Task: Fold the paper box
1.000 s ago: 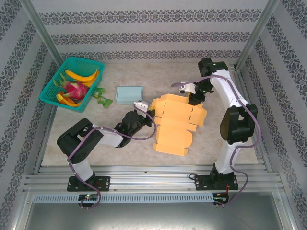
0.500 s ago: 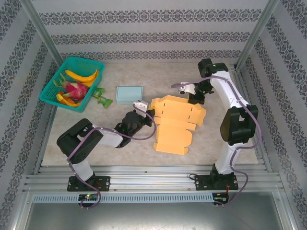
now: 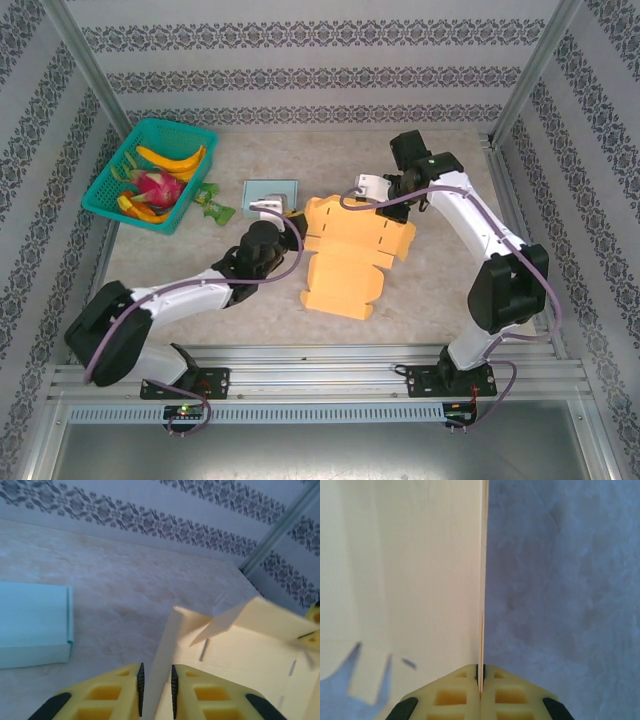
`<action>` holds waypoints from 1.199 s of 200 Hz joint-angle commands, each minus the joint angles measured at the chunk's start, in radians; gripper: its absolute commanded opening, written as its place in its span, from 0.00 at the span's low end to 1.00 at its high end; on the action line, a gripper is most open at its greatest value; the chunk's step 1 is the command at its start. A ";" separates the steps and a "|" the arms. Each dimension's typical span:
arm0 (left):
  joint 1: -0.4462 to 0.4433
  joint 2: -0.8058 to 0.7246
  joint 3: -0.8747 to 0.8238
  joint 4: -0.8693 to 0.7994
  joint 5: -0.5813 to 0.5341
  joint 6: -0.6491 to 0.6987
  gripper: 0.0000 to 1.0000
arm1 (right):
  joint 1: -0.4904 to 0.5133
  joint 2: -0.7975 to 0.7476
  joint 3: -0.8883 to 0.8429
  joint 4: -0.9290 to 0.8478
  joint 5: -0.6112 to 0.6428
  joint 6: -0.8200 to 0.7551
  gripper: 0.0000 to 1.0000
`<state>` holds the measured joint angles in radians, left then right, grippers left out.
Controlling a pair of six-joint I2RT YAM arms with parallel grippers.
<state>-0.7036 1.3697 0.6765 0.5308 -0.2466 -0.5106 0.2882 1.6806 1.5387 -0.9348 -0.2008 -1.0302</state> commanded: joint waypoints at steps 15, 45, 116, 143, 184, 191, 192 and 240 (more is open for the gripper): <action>0.017 -0.111 0.005 -0.226 -0.039 -0.121 0.28 | 0.023 -0.045 -0.090 0.065 0.152 0.134 0.00; 0.057 -0.043 0.013 -0.120 0.229 -0.178 0.27 | 0.060 -0.143 -0.197 0.162 0.187 0.190 0.00; 0.184 0.364 0.178 -0.005 0.505 -0.380 0.18 | 0.215 -0.247 -0.379 0.257 0.322 0.311 0.00; 0.289 0.460 0.175 0.085 0.611 -0.456 0.17 | 0.267 -0.277 -0.428 0.302 0.361 0.303 0.00; 0.291 0.484 0.184 0.145 0.689 -0.462 0.15 | 0.305 -0.297 -0.454 0.347 0.393 0.326 0.00; 0.290 0.466 0.176 0.140 0.679 -0.452 0.15 | 0.308 -0.295 -0.462 0.357 0.411 0.328 0.00; 0.290 0.464 0.176 0.138 0.677 -0.452 0.15 | 0.308 -0.295 -0.463 0.358 0.413 0.328 0.00; 0.247 0.308 0.121 0.028 0.556 -0.362 0.15 | 0.318 -0.286 -0.520 0.423 0.443 0.332 0.00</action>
<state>-0.4244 1.7706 0.8158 0.5747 0.3611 -0.9279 0.5873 1.3983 1.0527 -0.5552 0.2161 -0.7208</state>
